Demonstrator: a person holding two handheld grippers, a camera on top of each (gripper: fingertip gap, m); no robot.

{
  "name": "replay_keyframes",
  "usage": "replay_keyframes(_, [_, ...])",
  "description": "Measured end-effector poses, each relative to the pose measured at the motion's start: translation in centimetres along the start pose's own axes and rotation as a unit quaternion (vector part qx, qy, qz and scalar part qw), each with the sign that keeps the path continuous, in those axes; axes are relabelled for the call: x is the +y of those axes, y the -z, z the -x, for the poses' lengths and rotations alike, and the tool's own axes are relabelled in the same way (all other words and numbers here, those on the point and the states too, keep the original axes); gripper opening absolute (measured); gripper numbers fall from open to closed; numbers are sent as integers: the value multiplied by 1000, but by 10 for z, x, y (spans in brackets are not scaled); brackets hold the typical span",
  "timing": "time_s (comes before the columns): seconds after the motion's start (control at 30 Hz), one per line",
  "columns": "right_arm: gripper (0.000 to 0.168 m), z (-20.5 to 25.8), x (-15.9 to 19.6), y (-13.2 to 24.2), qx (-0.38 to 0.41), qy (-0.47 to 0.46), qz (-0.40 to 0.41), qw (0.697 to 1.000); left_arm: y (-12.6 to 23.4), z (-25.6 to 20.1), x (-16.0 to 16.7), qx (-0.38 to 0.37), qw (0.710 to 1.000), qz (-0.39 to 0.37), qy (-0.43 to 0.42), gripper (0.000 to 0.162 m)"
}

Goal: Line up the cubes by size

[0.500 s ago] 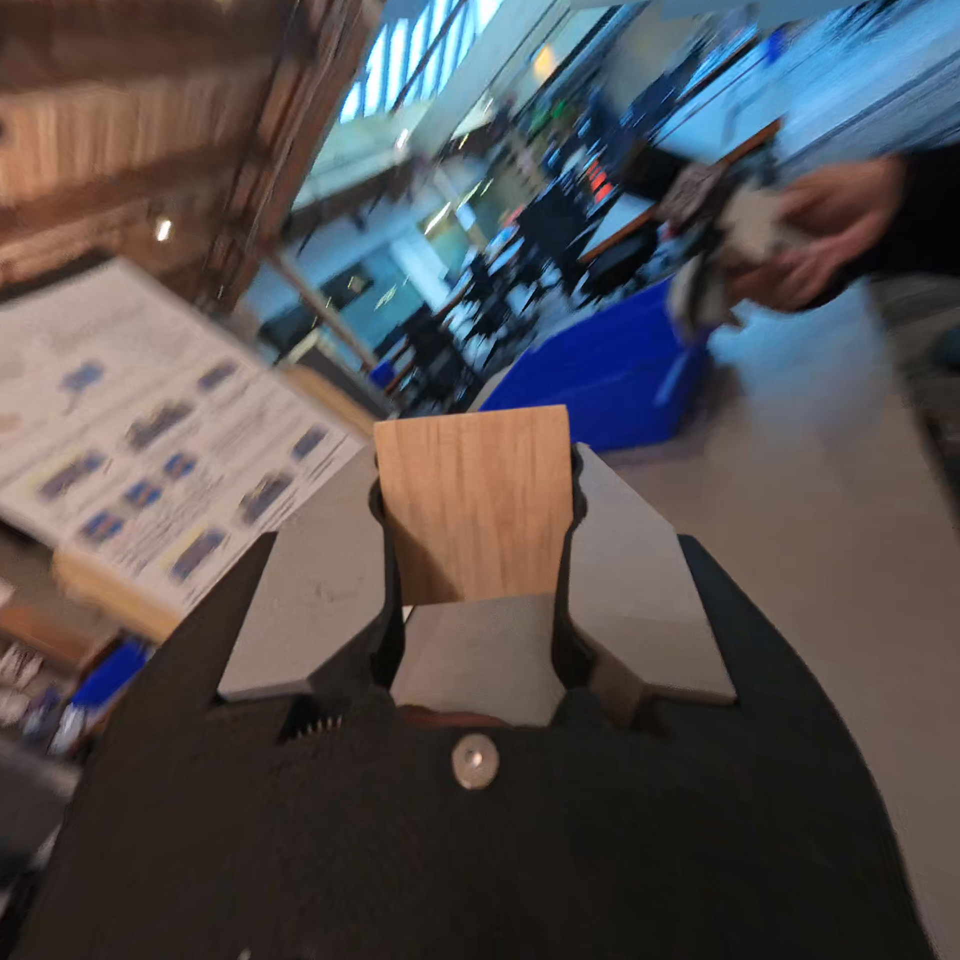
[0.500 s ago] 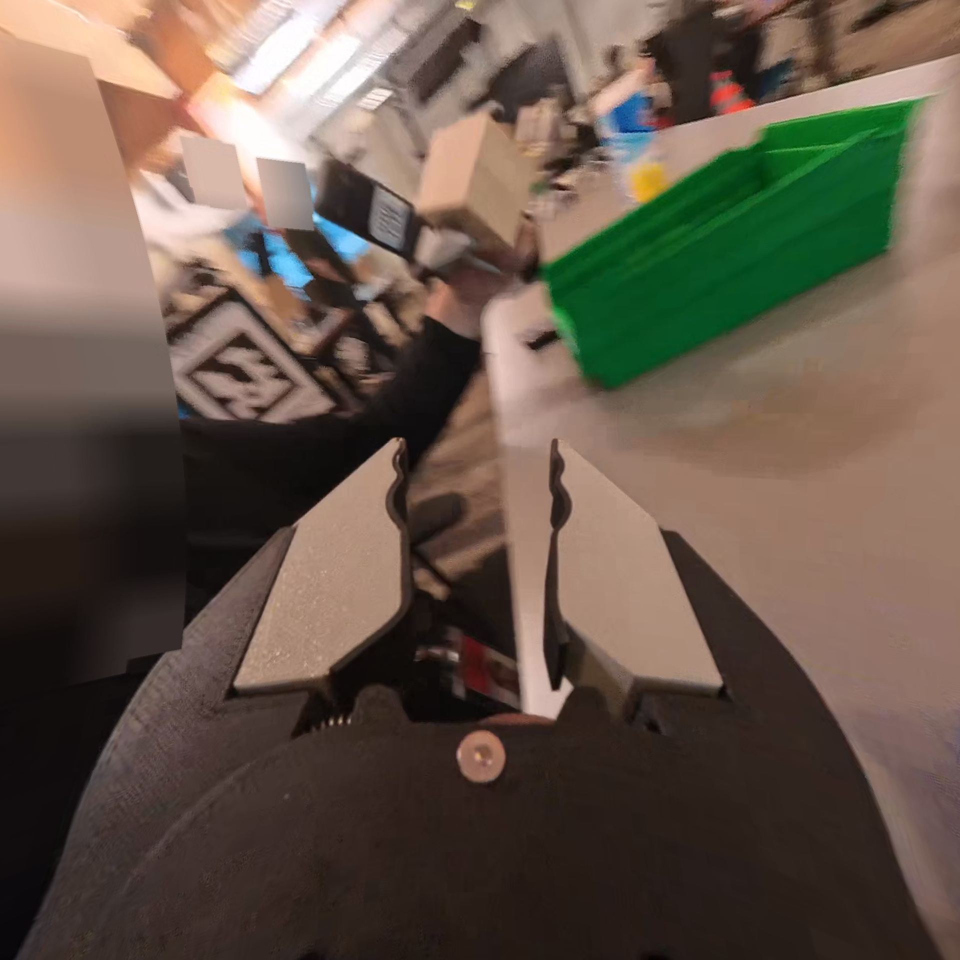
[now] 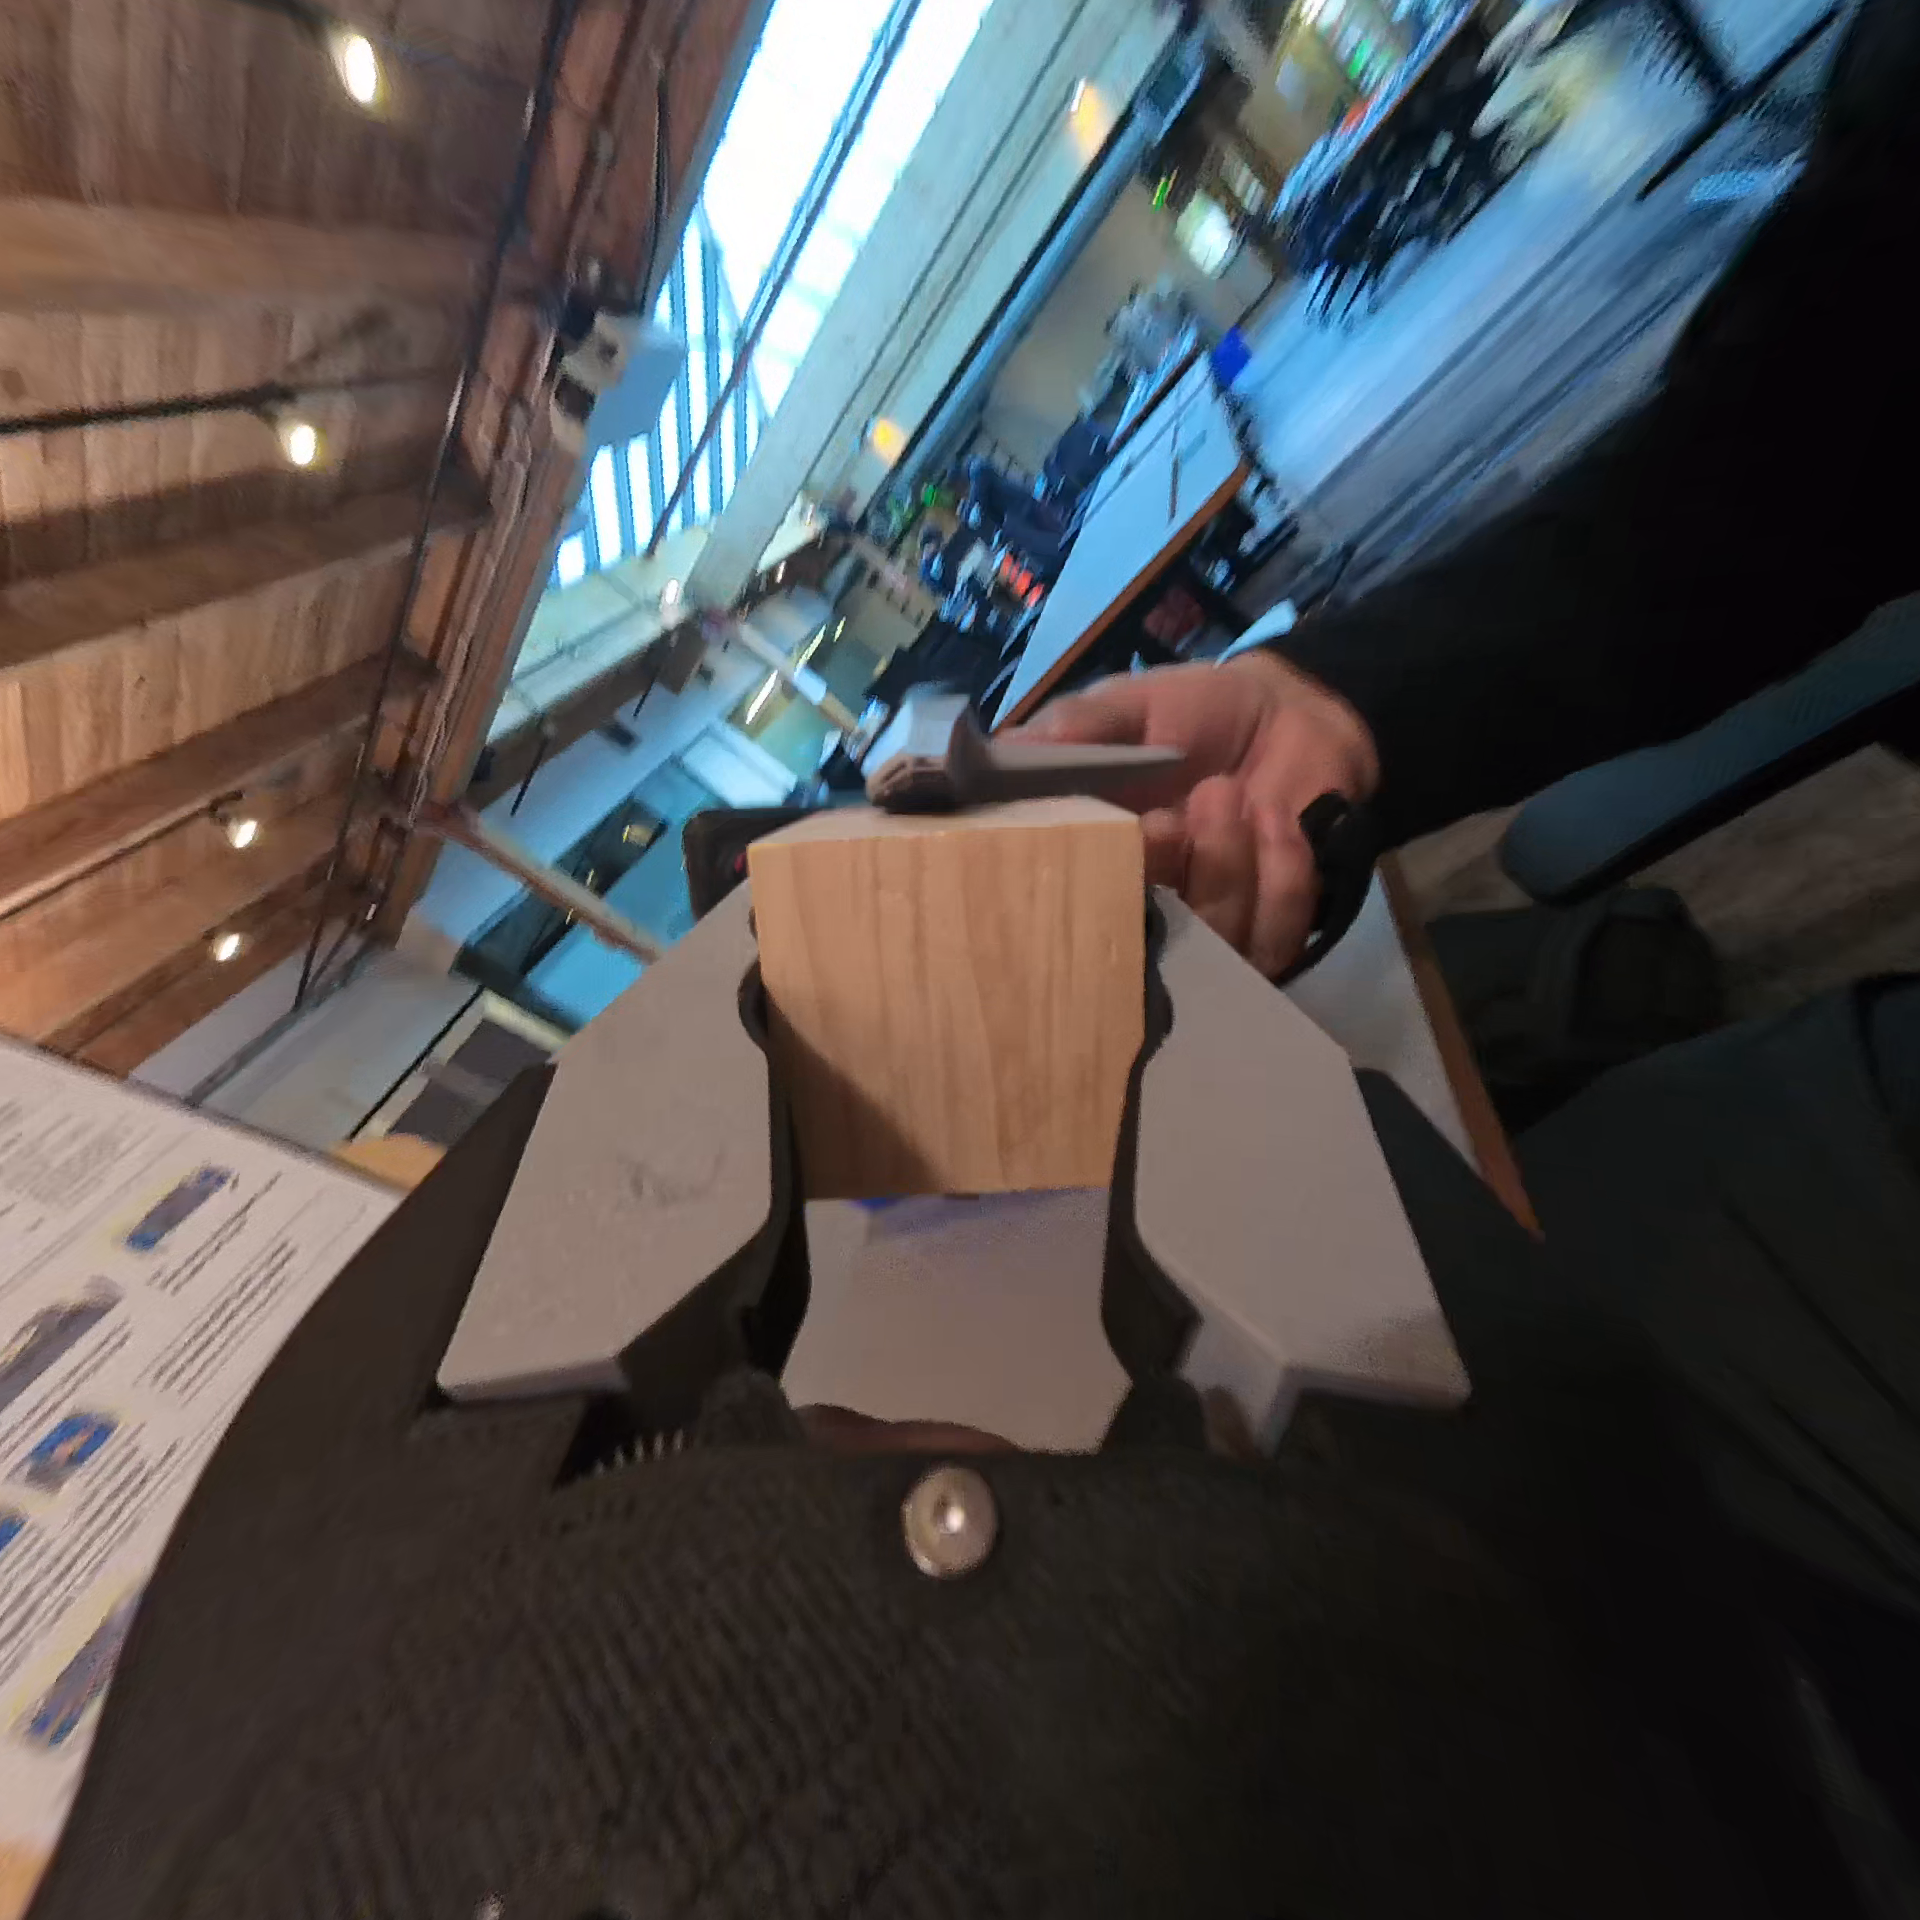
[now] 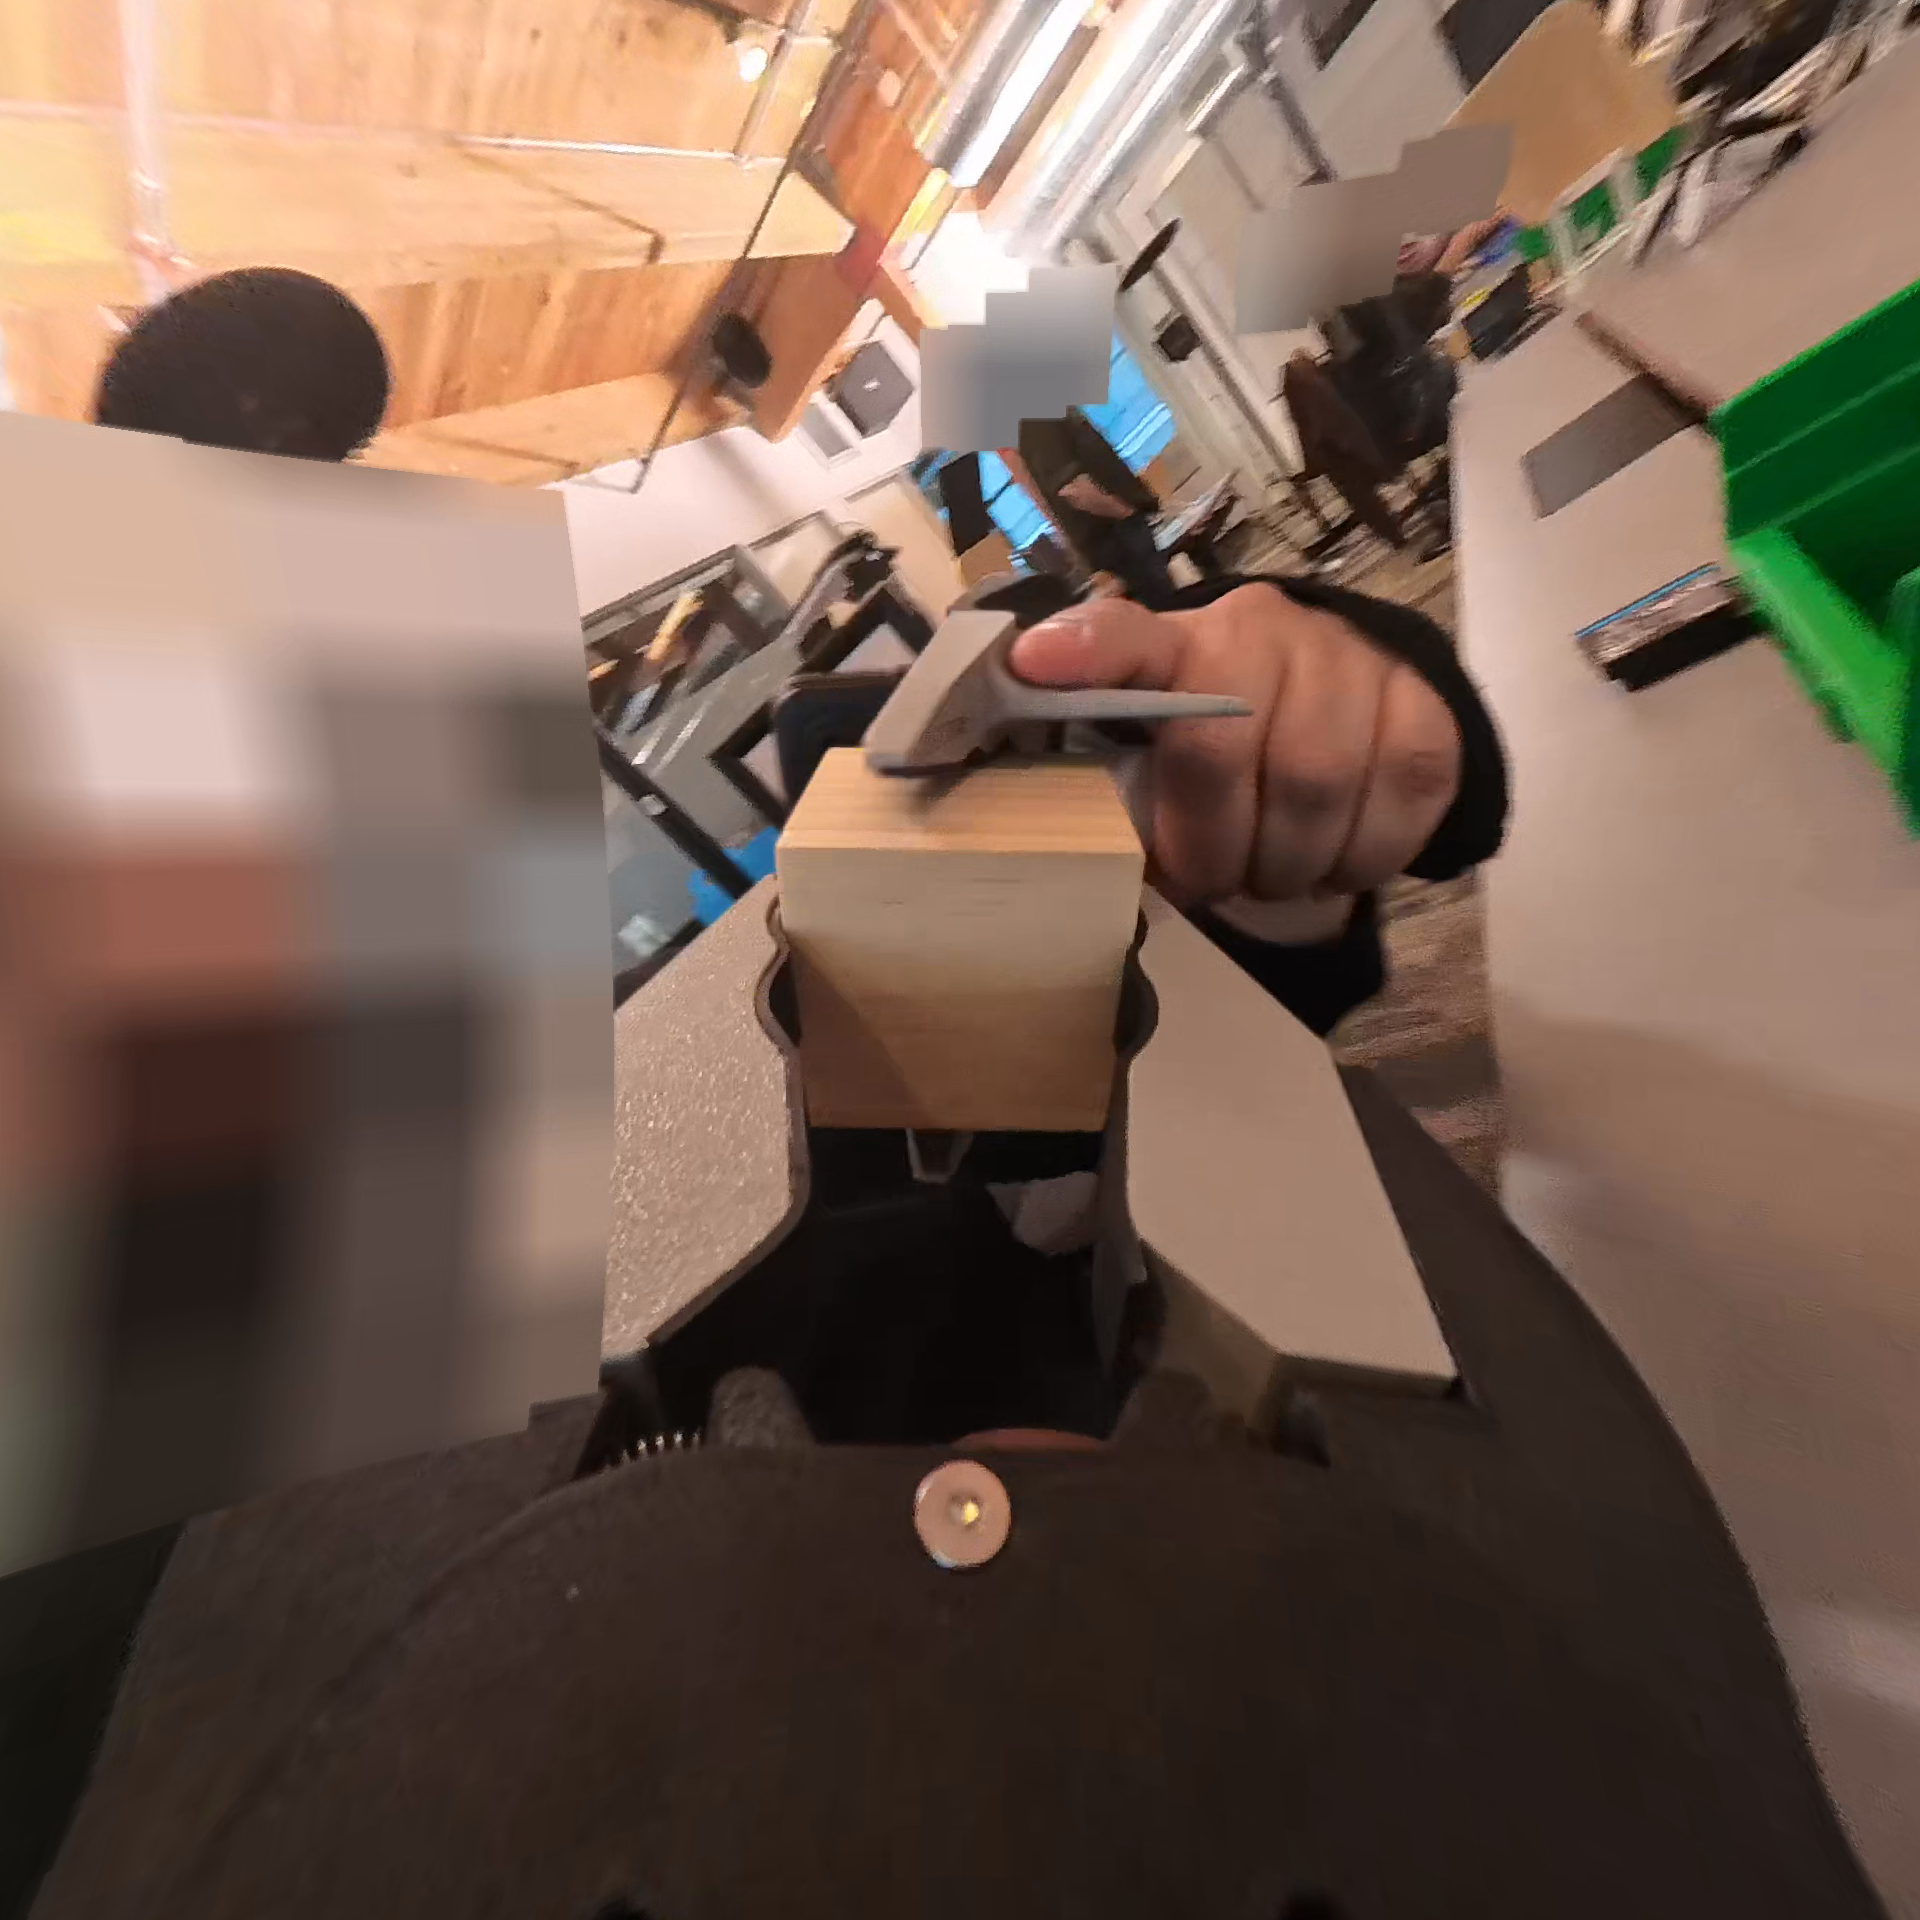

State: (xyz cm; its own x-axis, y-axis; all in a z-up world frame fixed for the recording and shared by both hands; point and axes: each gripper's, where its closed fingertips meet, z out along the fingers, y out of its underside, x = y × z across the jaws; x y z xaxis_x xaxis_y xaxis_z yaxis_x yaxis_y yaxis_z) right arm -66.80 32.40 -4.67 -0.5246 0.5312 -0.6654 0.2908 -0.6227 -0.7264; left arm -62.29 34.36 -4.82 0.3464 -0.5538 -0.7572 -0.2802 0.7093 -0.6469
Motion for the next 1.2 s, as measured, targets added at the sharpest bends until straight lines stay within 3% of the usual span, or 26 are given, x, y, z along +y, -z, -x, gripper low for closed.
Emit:
replay_keyframes(0.03, [60,-5,-3,4,23,13,-5,1000,-1,5,9,-16,999,27,4,65])
replay_keyframes(0.13, [58,-25,-15,25,142,75,-3,987,-4,18,44,-62,991,121,12,64])
replay_keyframes(0.2, [58,-39,-33,54,269,158,10,950,2,31,71,-92,974,203,41,57])
replay_keyframes(0.27, [58,-44,-65,100,399,241,13,885,21,62,92,-171,944,265,95,0])
replay_keyframes(0.37, [58,-51,-112,198,581,314,76,747,48,84,97,-200,919,256,223,0])
replay_keyframes(0.4, [58,-57,-119,229,613,304,111,721,55,91,95,-209,915,240,248,0])
replay_keyframes(0.57, [59,-110,-110,334,638,251,319,654,84,114,96,-263,904,216,260,0])
replay_keyframes(0.73, [59,-170,-77,376,601,195,452,629,91,118,99,-270,902,216,260,0])
replay_keyframes(0.87, [59,-207,-67,366,547,202,478,657,94,115,117,-269,894,248,257,0])
replay_keyframes(0.97, [59,-227,-54,371,523,189,504,661,94,105,136,-247,888,272,278,2])
replay_keyframes(1.03, [60,-234,-49,374,515,180,504,670,93,95,147,-222,882,285,304,7])
replay_keyframes(1.13, [59,-236,-54,365,507,186,449,712,94,93,154,-217,878,279,323,12])
replay_keyframes(1.2, [62,-237,-53,371,520,176,437,712,94,92,156,-212,875,281,332,12])
